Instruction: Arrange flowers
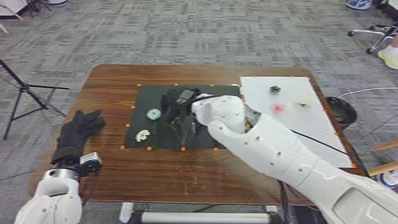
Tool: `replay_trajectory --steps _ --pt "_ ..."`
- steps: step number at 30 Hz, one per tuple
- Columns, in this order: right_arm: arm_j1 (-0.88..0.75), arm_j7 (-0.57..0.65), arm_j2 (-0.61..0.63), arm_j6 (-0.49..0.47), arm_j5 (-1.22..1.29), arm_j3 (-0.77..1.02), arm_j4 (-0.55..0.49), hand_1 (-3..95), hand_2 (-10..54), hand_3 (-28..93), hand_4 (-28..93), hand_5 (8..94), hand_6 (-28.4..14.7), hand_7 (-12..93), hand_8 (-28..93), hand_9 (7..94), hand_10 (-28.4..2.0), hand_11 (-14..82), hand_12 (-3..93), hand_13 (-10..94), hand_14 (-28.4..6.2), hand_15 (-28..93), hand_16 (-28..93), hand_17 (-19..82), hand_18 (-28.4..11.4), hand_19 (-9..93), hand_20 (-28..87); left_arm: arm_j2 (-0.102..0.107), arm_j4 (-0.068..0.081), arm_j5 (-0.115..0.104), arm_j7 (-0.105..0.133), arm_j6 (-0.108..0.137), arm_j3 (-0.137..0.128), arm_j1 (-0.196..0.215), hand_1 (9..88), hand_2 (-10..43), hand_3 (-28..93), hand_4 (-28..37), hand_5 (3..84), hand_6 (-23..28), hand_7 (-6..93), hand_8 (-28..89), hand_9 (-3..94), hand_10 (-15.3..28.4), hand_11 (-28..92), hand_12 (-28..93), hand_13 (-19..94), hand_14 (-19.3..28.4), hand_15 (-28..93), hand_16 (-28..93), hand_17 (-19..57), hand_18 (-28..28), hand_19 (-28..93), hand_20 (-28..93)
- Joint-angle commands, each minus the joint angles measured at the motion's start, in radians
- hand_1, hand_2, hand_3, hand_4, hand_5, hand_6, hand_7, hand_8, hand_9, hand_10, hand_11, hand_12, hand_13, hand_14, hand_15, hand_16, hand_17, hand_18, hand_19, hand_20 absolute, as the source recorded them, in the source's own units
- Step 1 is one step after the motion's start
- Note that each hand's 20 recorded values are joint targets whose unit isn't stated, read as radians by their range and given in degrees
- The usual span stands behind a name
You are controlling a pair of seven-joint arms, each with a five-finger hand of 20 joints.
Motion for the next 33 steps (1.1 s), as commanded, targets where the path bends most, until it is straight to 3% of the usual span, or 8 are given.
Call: replay_trajectory --steps 1,8,13,19,33 --pt "0.044 0.013 0.023 -0.039 0.016 0.011 -0.029 35.5 -9.3 66 -15 52.1 3.0 14 -10 66.5 -13.7 9.2 15.3 84 -3.4 64 32 54 -16.5 93 57 -0.005 -0.001 0.002 -0.012 -0.008 0.002 0.007 19.0 13.5 58 -28.3 49.7 4.6 11.8 -6 48.7 15.3 20 12 38 19.3 21 2 5.3 13.1 13 17" --pt "0.070 0.025 0.087 -0.028 0.077 0.042 -0.078 34.4 -9.5 66 -14 50.4 3.0 13 -9 65.2 -14.1 8.9 15.1 83 -3.5 63 32 54 -16.7 93 56 -0.008 -0.004 0.002 -0.013 -0.008 0.003 0.008 19.2 13.5 58 -28.3 49.7 4.7 11.8 -6 48.7 15.3 20 12 38 19.3 21 2 5.3 13.1 13 17" --pt "0.092 0.007 0.202 0.051 0.109 0.100 -0.113 32.9 -9.5 65 -14 48.8 2.1 12 -9 62.7 -14.4 8.6 15.2 82 -4.6 63 32 52 -17.4 93 55 -0.010 -0.002 0.004 -0.016 -0.007 0.003 0.005 19.3 13.5 58 -28.3 49.7 4.6 11.7 -6 48.7 15.3 20 12 38 19.2 21 2 5.2 13.1 13 17" --pt "0.040 0.063 0.342 0.108 0.138 0.209 -0.132 30.8 -9.5 68 -14 45.9 0.8 12 -9 47.2 -14.2 6.3 17.0 66 -12.8 56 29 35 -22.1 78 53 -0.018 -0.012 -0.001 -0.011 0.001 -0.011 0.030 19.3 13.4 58 -28.3 49.7 4.6 11.7 -6 48.8 15.4 21 12 38 19.3 21 2 5.3 13.1 13 17" --pt "-0.191 0.143 0.446 0.075 0.109 0.416 -0.088 28.3 -9.5 67 -16 43.9 -1.3 11 -7 45.9 -15.5 6.1 19.0 64 -13.7 59 28 33 -23.5 77 56 -0.019 -0.018 0.001 -0.013 0.000 -0.015 0.037 19.3 13.5 58 -28.3 49.7 4.5 11.8 -6 48.8 15.4 20 12 39 19.4 21 2 5.4 13.1 13 17"
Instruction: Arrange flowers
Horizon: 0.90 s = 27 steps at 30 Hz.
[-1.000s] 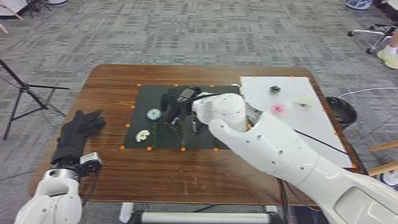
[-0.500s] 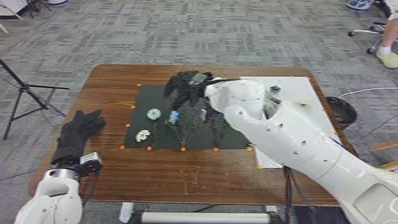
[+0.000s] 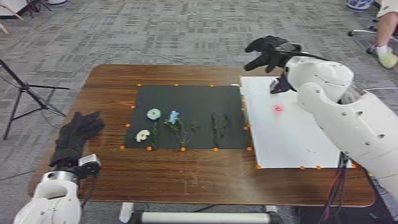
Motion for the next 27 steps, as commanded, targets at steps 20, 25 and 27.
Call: replay_trajectory --steps 20,25,27 --pt "-0.330 0.084 0.116 -0.025 -0.004 0.074 -0.039 34.4 -9.5 67 -17 50.2 -0.3 14 -8 55.0 -14.8 11.8 20.4 67 -12.7 63 29 36 -23.1 80 57 -0.011 -0.009 0.009 -0.027 -0.019 -0.013 0.027 19.8 13.8 57 -28.3 49.7 4.3 11.9 -6 48.7 15.4 20 12 39 19.4 21 2 5.4 13.0 13 18" --pt "-0.295 0.075 0.123 0.076 -0.002 0.028 -0.025 47.6 -8.4 64 -19 61.5 0.7 20 -1 67.0 -13.9 19.0 20.6 73 -9.6 63 31 40 -21.5 82 57 -0.011 -0.012 0.007 -0.029 -0.014 -0.016 0.032 19.4 13.8 57 -28.3 49.8 4.3 11.8 -6 48.7 15.4 20 12 39 19.5 21 2 5.4 13.0 13 18" --pt "-0.261 0.062 0.127 0.123 -0.005 -0.001 -0.018 53.9 -7.3 58 -17 67.0 0.6 21 4 72.8 -12.9 18.4 26.0 75 -8.5 63 32 42 -21.1 83 57 -0.009 -0.012 0.007 -0.027 -0.012 -0.016 0.030 19.5 13.9 57 -28.3 49.7 4.4 11.8 -6 48.7 15.4 20 12 39 19.4 21 2 5.5 13.0 13 17"
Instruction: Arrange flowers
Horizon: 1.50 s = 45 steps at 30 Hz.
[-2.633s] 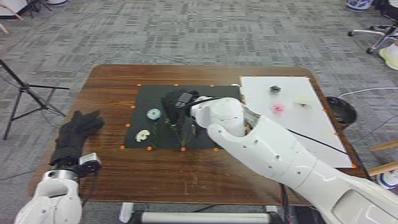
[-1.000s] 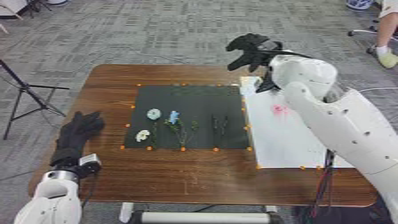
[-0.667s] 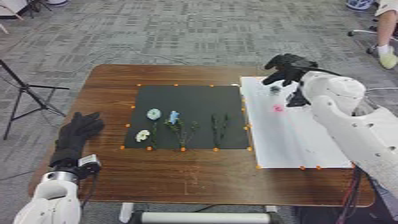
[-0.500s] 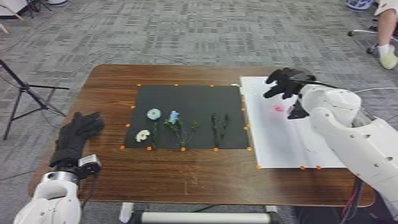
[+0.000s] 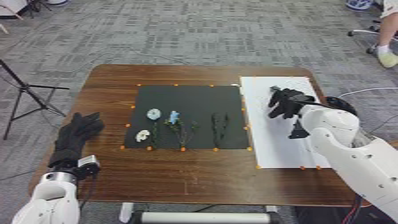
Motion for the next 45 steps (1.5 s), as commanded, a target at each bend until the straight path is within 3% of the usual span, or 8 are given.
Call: replay_trajectory --steps 1,4,17,26,32,36,45 --pt "0.072 -0.021 0.023 0.146 -0.010 -0.094 0.033 55.9 -7.0 57 -17 69.3 0.7 22 6 75.4 -12.3 16.9 29.6 76 -7.8 64 32 43 -20.9 84 57 -0.006 -0.002 0.002 -0.015 -0.003 -0.003 0.016 19.6 13.9 57 -28.3 49.7 4.4 11.8 -6 48.7 15.4 21 12 39 19.5 21 2 5.5 13.0 13 17" --pt "0.140 -0.046 0.037 0.165 -0.016 -0.139 0.030 61.7 -6.7 53 -16 73.5 0.9 24 7 81.6 -11.1 13.0 37.8 79 -6.3 64 33 46 -20.3 86 57 -0.006 -0.003 0.001 -0.010 -0.002 -0.002 0.015 19.5 13.9 57 -28.3 49.7 4.4 11.8 -6 48.7 15.4 21 12 39 19.5 22 2 5.4 13.0 13 17" --pt "0.369 -0.059 0.032 0.249 0.108 -0.289 -0.064 63.7 -7.8 53 -16 77.0 -0.6 21 9 85.4 -8.9 10.4 42.4 80 -5.3 64 34 48 -19.7 87 58 -0.001 -0.002 -0.003 -0.007 0.006 -0.003 0.010 19.4 14.0 57 -28.3 49.7 4.4 11.6 -6 48.8 15.5 20 12 39 19.5 22 2 5.5 13.0 13 17" --pt "0.457 -0.027 -0.151 0.277 0.319 -0.440 -0.059 62.9 -8.7 54 -16 78.2 -0.3 20 8 85.9 -10.7 10.0 40.4 81 -5.2 64 35 48 -19.7 88 57 0.000 -0.002 -0.004 -0.009 0.006 0.001 0.005 19.5 14.0 57 -28.3 49.7 4.6 11.6 -6 48.8 15.6 21 12 39 19.5 22 2 5.4 13.0 13 17" --pt "0.471 -0.018 -0.278 0.284 0.347 -0.489 -0.014 62.6 -9.0 55 -16 78.6 -0.1 19 8 86.0 -11.0 10.3 39.2 82 -5.0 64 35 49 -19.8 89 57 -0.001 0.007 0.001 -0.009 -0.009 0.012 -0.012 19.5 14.1 57 -28.3 49.6 4.6 11.6 -6 48.7 15.5 21 12 39 19.5 22 2 5.3 13.1 14 18" --pt "0.429 0.000 -0.368 0.269 0.372 -0.468 0.029 62.7 -9.0 54 -16 78.6 0.0 19 8 86.0 -11.0 10.3 38.8 82 -4.9 64 35 49 -19.8 89 57 -0.008 0.004 -0.005 -0.006 0.004 0.011 0.000 19.5 14.1 57 -28.3 49.6 4.6 11.6 -6 48.7 15.6 21 12 39 19.5 22 2 5.3 13.2 14 17" --pt "0.364 0.007 -0.418 0.231 0.341 -0.458 0.078 62.5 -8.8 54 -16 78.4 0.3 19 8 85.7 -11.1 9.9 37.9 82 -4.9 63 36 49 -19.7 89 57 -0.016 0.012 0.000 -0.013 -0.001 0.015 -0.005 19.4 14.1 57 -28.3 49.7 4.7 11.5 -6 48.0 15.4 21 12 38 19.2 21 2 4.6 13.7 15 18"
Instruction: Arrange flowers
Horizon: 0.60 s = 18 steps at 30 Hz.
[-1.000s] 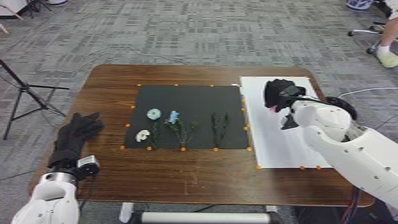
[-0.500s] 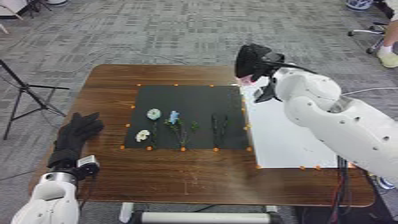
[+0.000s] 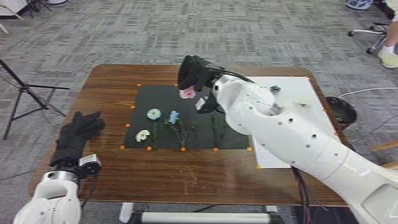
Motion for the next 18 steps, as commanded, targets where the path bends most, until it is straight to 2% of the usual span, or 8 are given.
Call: replay_trajectory --steps 1,18 --pt "-0.070 0.011 -0.048 -0.040 -0.035 0.000 0.023 62.4 -8.8 54 -16 78.5 0.4 19 8 85.7 -11.2 9.9 37.8 82 -5.0 63 36 49 -19.6 89 56 -0.015 0.008 0.001 -0.014 -0.003 0.005 0.007 19.5 14.1 57 -28.3 49.7 4.7 11.5 -6 47.9 15.4 21 12 38 19.2 21 2 4.6 13.7 15 18" --pt "-0.122 0.017 -0.052 -0.061 -0.113 0.009 0.069 61.5 -8.9 54 -16 78.0 1.6 19 7 84.9 -11.6 9.9 35.9 81 -5.4 64 36 48 -19.8 89 56 -0.013 0.017 0.006 -0.028 -0.024 0.008 -0.004 19.1 14.0 57 -28.3 49.7 4.7 11.7 -6 47.1 15.2 21 12 37 19.2 22 2 4.0 14.0 16 18"
